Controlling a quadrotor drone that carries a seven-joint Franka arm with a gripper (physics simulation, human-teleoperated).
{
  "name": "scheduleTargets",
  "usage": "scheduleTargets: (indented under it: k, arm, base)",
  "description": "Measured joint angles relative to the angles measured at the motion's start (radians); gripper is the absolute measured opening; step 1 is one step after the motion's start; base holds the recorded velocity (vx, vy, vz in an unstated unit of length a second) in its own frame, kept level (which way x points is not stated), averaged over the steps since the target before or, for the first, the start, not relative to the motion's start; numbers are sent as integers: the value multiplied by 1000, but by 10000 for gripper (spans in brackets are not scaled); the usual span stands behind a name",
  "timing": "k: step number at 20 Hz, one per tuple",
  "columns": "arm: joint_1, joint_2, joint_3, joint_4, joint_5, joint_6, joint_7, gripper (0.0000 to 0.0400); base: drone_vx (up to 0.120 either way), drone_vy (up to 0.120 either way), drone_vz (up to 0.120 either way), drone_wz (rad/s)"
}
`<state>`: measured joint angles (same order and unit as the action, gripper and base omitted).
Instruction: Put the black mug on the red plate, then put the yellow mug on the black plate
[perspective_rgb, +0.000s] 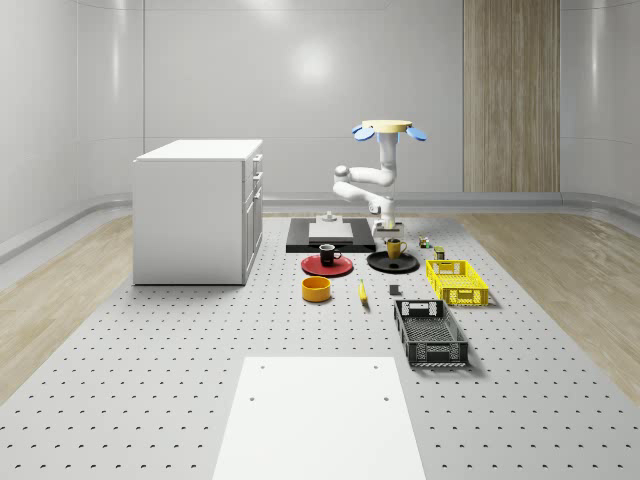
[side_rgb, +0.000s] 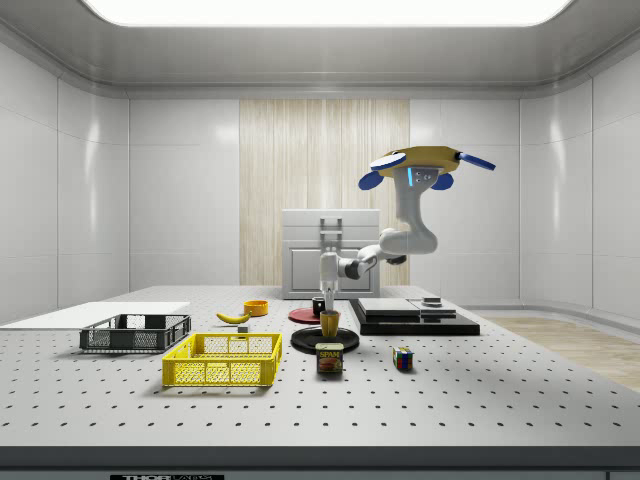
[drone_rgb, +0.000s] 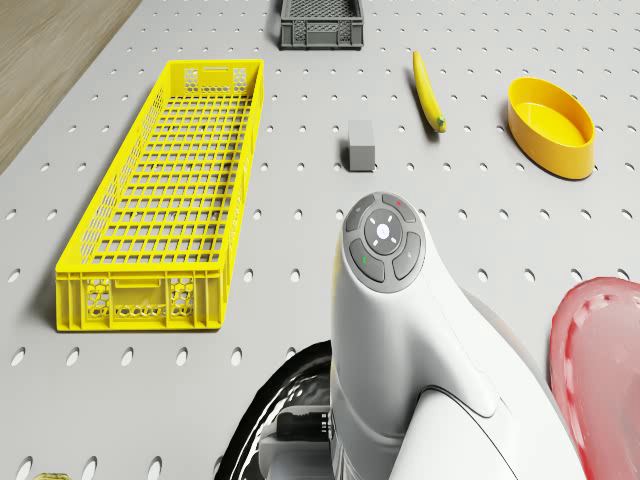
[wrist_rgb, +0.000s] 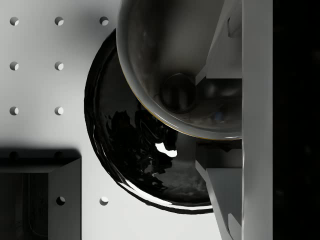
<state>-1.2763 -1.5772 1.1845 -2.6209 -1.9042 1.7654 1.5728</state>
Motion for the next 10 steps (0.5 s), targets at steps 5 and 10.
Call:
scheduleTargets:
  k: [5,10]
  arm:
    - [-7,8,-26,13,-25,10,1,110]
    - [-11,14,-40,20,-39,14,0,274]
  base:
    - [0,0,0,0]
    - [0,0,0,0]
